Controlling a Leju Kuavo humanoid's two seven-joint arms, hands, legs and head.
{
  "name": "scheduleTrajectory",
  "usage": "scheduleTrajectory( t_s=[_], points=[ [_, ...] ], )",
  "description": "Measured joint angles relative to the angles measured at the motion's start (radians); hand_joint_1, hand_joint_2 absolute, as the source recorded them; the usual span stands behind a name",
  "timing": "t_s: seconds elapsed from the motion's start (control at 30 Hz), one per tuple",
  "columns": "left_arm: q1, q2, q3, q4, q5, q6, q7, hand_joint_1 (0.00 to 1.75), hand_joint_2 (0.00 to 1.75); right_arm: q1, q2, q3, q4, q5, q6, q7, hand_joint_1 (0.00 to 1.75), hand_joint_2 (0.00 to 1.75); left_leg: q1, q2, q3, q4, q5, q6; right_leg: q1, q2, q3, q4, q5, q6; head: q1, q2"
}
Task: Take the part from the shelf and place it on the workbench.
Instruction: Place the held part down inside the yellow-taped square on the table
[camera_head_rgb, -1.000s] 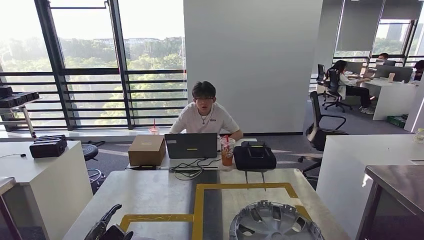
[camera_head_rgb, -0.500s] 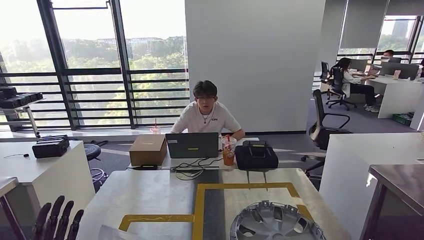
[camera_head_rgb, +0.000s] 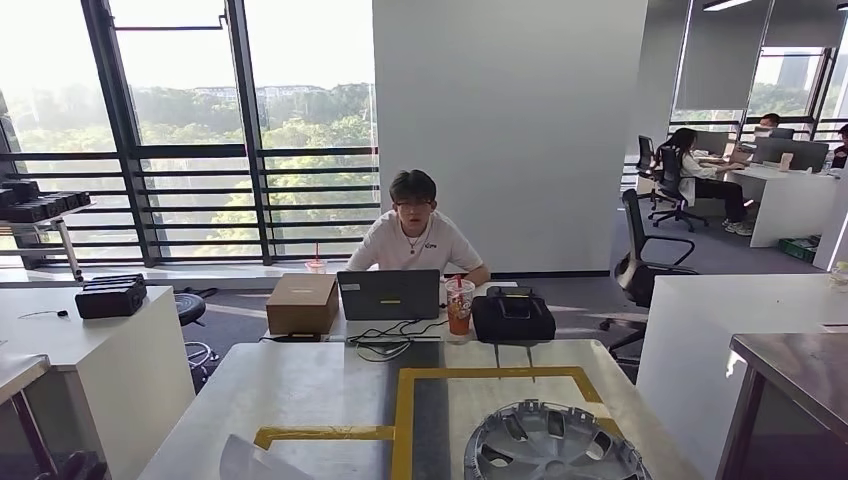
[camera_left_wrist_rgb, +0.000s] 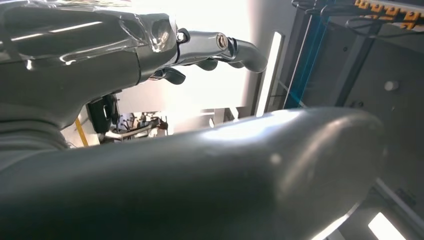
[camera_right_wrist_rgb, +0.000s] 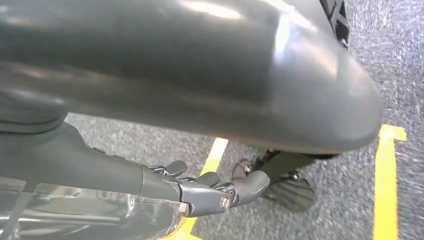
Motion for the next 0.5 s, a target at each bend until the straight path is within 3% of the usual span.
scheduleTrajectory(
  t_s=[0.07,0.13,0.17,0.2,0.23,0.3,0.37,0.4,0.5],
  points=[
    [0.013,-0.002,-0.002,-0.010,-0.031,0.008,0.004,0.00,0.00,-0.010,-0.016,-0.004,0.013,0.020,-0.015,-0.009,0.00,0.00,0.004,0.002,-0.015,-0.010,0.025,0.014,0.000,0.000,-0.024,0.059,-0.056,-0.005,0.003,0.000],
    [0.035,-0.006,-0.001,-0.016,-0.068,0.015,0.026,0.00,0.00,-0.020,-0.034,-0.007,0.027,0.034,-0.026,-0.016,0.00,0.00,0.002,0.003,-0.039,-0.009,0.044,0.020,0.000,0.001,-0.064,0.189,-0.144,-0.011,0.005,0.000],
    [0.051,-0.007,-0.001,-0.016,-0.089,0.016,0.038,0.00,0.00,-0.024,-0.042,-0.009,0.033,0.037,-0.030,-0.020,0.00,0.00,0.001,0.004,-0.052,-0.009,0.053,0.020,0.000,0.001,-0.076,0.247,-0.171,-0.009,0.006,0.000],
    [0.067,-0.007,-0.002,-0.011,-0.112,0.016,0.046,0.00,0.00,-0.027,-0.049,-0.012,0.039,0.038,-0.032,-0.024,0.00,0.00,0.001,0.004,-0.063,-0.007,0.063,0.020,0.000,0.001,-0.073,0.278,-0.180,-0.003,0.007,0.000],
    [0.084,-0.007,-0.002,-0.001,-0.136,0.016,0.048,0.00,0.00,-0.029,-0.055,-0.016,0.044,0.037,-0.033,-0.027,0.00,0.00,0.001,0.004,-0.074,-0.006,0.071,0.018,-0.001,0.001,-0.050,0.269,-0.170,0.006,0.008,0.000],
    [0.115,-0.005,-0.005,0.028,-0.173,0.018,0.038,0.00,0.00,-0.030,-0.064,-0.024,0.050,0.034,-0.034,-0.034,0.00,0.00,0.001,0.003,-0.096,0.003,0.084,0.013,-0.003,0.001,0.045,0.147,-0.135,0.020,0.009,0.000],
    [0.140,-0.001,-0.006,0.062,-0.197,0.026,0.035,0.00,0.00,-0.031,-0.071,-0.034,0.053,0.030,-0.031,-0.042,0.00,0.00,-0.001,0.002,-0.116,0.018,0.094,0.003,-0.001,0.004,0.128,0.017,-0.122,0.016,0.009,0.000],
    [0.150,0.001,-0.006,0.079,-0.207,0.033,0.039,0.00,0.00,-0.030,-0.072,-0.038,0.053,0.030,-0.028,-0.046,0.00,0.00,-0.002,0.002,-0.122,0.022,0.099,-0.003,0.001,0.005,0.143,-0.015,-0.125,0.010,0.009,0.000],
    [0.184,0.010,-0.007,0.145,-0.237,0.057,0.067,0.00,0.00,-0.027,-0.076,-0.050,0.053,0.034,-0.013,-0.052,0.00,0.00,0.000,0.000,-0.130,0.028,0.105,-0.021,0.001,0.005,0.127,-0.022,-0.114,-0.015,0.007,0.000]
  ],
)
